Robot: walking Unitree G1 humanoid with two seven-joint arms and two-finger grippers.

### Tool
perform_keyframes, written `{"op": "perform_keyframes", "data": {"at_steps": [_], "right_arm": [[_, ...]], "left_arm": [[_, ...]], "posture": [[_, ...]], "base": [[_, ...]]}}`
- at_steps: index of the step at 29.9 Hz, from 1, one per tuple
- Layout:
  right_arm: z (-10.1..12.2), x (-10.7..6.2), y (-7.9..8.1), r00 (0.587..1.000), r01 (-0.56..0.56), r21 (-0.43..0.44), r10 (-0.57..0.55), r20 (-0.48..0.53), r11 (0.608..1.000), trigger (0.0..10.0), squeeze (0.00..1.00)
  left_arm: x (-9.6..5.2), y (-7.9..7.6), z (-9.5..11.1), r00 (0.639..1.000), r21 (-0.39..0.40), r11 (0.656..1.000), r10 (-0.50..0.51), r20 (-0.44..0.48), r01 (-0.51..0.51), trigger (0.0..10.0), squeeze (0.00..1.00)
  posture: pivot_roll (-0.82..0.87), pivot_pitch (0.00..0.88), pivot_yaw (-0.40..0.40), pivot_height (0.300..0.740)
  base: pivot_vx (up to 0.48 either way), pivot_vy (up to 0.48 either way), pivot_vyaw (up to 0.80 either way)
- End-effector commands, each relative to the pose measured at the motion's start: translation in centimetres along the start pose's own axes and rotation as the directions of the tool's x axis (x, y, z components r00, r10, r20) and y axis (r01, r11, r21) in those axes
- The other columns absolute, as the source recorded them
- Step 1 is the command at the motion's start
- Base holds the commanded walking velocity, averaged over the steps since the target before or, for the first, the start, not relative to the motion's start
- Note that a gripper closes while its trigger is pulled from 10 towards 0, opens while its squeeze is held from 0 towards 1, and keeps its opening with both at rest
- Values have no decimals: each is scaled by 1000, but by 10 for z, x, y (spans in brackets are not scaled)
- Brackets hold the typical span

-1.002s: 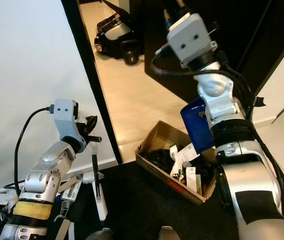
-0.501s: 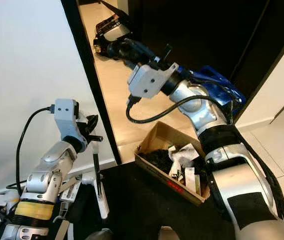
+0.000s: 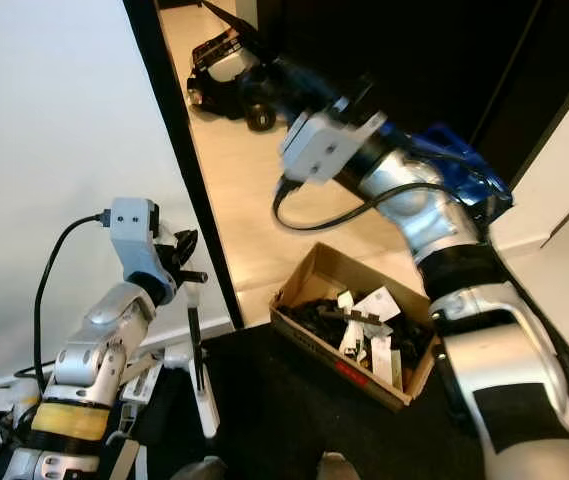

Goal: Sweep floor

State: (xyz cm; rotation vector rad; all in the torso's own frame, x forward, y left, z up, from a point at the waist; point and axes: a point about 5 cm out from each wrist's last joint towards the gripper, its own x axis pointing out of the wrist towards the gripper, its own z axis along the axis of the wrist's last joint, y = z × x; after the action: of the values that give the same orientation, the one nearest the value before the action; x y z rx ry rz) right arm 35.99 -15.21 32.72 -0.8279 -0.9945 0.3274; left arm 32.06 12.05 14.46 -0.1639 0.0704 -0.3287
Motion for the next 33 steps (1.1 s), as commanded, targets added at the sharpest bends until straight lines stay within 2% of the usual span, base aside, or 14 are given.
{"op": "perform_keyframes", "data": {"at_steps": [1, 3, 5, 6, 8, 9, 14, 16, 17, 18, 22, 27, 29, 33], "right_arm": [[12, 9, -27, 992, 117, 5, -117, 44, 993, 10000, 0], [11, 7, -40, 982, 187, 39, -188, 23, 982, 10000, 0], [9, -1, -60, 950, 311, 108, -310, -27, 944, 10000, 0], [9, -1, -60, 950, 311, 108, -310, -27, 944, 10000, 0], [7, -10, -70, 912, 409, 197, -401, -84, 891, 10000, 0], [7, -10, -70, 912, 409, 197, -401, -84, 891, 10000, 0], [3, -24, -66, 871, 492, 311, -461, -172, 813, 10000, 0], [3, -24, -66, 871, 492, 311, -461, -172, 813, 10000, 0], [1, -31, -58, 861, 509, 351, -462, -212, 786, 10000, 0], [1, -31, -58, 861, 509, 351, -462, -212, 786, 10000, 0], [-8, -59, -5, 826, 559, 475, -403, -395, 680, 10000, 0], [-10, -67, 17, 808, 579, 506, -368, -460, 639, 10000, 0], [-11, -80, 42, 786, 601, 532, -320, -529, 596, 10000, 0], [-11, -89, 61, 782, 594, 546, -268, -562, 590, 10000, 0]], "left_arm": [[-2, 0, 0, 1000, 8, 1000, 3, 13, -3, 10000, 0], [-2, 0, 0, 1000, 9, 1000, 2, 11, -2, 10000, 0], [-2, 0, 0, 1000, 11, 1000, -1, 7, 1, 10000, 0], [-2, 0, 0, 1000, 11, 1000, -1, 7, 1, 10000, 0], [-2, 1, 0, 1000, 14, 1000, -3, 5, 3, 10000, 0], [-2, 1, 0, 1000, 14, 1000, -3, 5, 3, 10000, 0], [-2, 8, 2, 1000, 30, 999, 11, 1, -11, 10000, 0], [-2, 8, 2, 1000, 30, 999, 11, 1, -11, 10000, 0], [-3, 13, 3, 1000, 40, 999, 26, 2, -26, 10000, 0], [-3, 13, 3, 1000, 40, 999, 26, 2, -26, 10000, 0], [-10, 39, 11, 996, 82, 992, 94, 10, -94, 10000, 0], [-14, 44, 12, 994, 93, 990, 107, 8, -107, 10000, 0], [-20, 48, 10, 993, 104, 988, 118, 0, -117, 10000, 0], [-24, 50, 7, 993, 109, 987, 120, -11, -118, 10000, 0]], "posture": [[34, 92, 57, 740], [33, 93, 58, 740], [32, 95, 65, 740], [32, 95, 65, 740], [32, 96, 74, 740], [32, 96, 74, 740], [32, 100, 83, 740], [32, 100, 83, 740], [34, 101, 85, 740], [34, 101, 85, 740], [50, 105, 85, 740], [62, 109, 84, 740], [62, 109, 84, 740], [74, 117, 88, 740]], "base": [[0, 0, 0], [0, 0, 0], [0, 0, 0], [0, 0, 0], [0, 0, 0], [0, 0, 0], [0, 0, 0], [0, 0, 0], [0, 0, 0], [0, 0, 0], [0, 0, 0], [0, 0, 0], [0, 0, 0], [0, 0, 0]]}}
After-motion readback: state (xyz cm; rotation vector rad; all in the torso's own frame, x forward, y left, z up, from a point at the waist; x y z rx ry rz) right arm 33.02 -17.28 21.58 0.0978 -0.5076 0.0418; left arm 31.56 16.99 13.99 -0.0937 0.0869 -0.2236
